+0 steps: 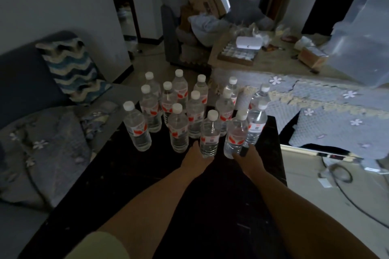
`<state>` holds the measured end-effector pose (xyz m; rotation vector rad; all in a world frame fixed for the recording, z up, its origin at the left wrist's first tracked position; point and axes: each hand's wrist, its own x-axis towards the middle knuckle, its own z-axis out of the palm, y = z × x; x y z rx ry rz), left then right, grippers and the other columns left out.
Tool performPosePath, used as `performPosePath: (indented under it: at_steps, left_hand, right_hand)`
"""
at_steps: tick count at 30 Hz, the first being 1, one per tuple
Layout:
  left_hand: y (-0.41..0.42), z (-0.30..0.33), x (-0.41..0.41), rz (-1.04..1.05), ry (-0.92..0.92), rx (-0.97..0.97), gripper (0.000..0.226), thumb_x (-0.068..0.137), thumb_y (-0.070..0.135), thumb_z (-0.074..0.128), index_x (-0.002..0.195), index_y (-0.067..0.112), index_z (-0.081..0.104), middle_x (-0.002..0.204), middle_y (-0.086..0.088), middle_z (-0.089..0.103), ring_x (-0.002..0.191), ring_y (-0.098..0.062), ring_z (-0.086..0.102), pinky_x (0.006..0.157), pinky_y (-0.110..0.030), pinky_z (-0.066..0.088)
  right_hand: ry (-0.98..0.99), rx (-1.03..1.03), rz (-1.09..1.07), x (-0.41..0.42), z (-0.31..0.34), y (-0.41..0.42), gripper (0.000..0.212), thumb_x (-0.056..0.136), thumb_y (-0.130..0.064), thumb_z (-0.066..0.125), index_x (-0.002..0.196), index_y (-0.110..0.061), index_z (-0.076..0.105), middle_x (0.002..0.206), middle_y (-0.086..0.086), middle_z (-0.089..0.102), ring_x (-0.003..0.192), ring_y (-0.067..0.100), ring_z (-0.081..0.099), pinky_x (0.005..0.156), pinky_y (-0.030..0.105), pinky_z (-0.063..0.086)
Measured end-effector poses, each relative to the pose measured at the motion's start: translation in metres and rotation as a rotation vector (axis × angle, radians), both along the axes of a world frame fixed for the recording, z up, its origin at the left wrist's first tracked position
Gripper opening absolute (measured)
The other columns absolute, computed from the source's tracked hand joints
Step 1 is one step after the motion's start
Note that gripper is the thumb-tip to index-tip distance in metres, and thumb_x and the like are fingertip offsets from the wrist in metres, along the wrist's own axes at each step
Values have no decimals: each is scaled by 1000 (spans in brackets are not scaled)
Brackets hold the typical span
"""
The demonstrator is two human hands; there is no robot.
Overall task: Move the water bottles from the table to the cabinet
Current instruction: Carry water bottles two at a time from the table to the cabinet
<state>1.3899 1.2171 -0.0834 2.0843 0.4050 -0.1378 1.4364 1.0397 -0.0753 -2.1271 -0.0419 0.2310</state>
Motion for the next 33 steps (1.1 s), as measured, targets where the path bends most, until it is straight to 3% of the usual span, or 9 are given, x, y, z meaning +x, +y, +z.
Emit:
performPosePath:
  at_steps: [3,8,11,16,18,21,23,26,33]
  left_hand:
    - [1,-9,24,32,-60,-115,84,79,25,78,147,18,30,148,1,42,134,-18,42,112,-37,36]
    - [-2,-41,59,105,-84,-313,96,75,14,81,149,23,20,151,4,35,137,-14,37,108,-27,33]
    - [-4,-60,72,201,-118,-368,94,73,12,82,144,29,22,148,4,37,135,-15,38,107,-27,34]
    - [-1,-75,89,242,-103,-347,79,73,24,83,126,47,30,119,30,45,117,-2,45,84,-5,38]
    - [-3,-77,94,256,-87,-335,80,71,26,84,132,41,33,121,24,47,115,-2,45,84,-8,38]
    - [-3,-77,96,282,-72,-345,88,72,23,84,141,31,31,133,12,47,123,-9,45,96,-20,34]
    - [0,-75,90,218,-51,-349,85,71,28,84,137,39,31,125,20,46,117,-4,45,94,-20,35]
    - [0,-66,75,155,-48,-338,82,71,26,84,134,41,35,121,22,49,113,-2,48,92,-21,38]
    - [0,-38,27,66,103,-284,68,73,25,83,129,25,45,125,4,58,110,-15,56,88,-26,42]
  right_hand:
    - [37,151,-39,26,-14,5,38,79,-12,76,105,-32,57,98,-13,65,97,13,64,75,21,47]
    - [141,202,-77,61,-44,9,72,76,-17,80,137,-16,43,126,6,61,115,23,59,101,46,47]
    - [107,205,-62,73,-57,13,80,73,-18,83,140,-19,39,130,2,58,117,19,57,102,42,46]
    - [19,221,-59,85,-71,23,66,72,-24,84,122,-31,42,108,-18,57,95,-7,56,77,7,41]
    - [3,215,-61,88,-69,26,63,72,-27,84,118,-32,43,99,-25,53,85,-15,52,67,2,37]
    - [7,219,-50,88,-68,24,62,72,-25,84,120,-29,44,102,-19,55,87,-8,53,72,9,41]
    - [30,223,-40,82,-69,20,63,72,-24,84,121,-30,44,108,-12,58,95,2,57,79,19,43]
    - [35,188,-38,68,-68,12,65,72,-26,83,121,-35,42,106,-17,57,93,-2,55,77,14,41]
    - [50,45,-138,22,-61,-12,60,70,-24,84,119,-21,49,104,-7,57,95,12,57,79,25,41]
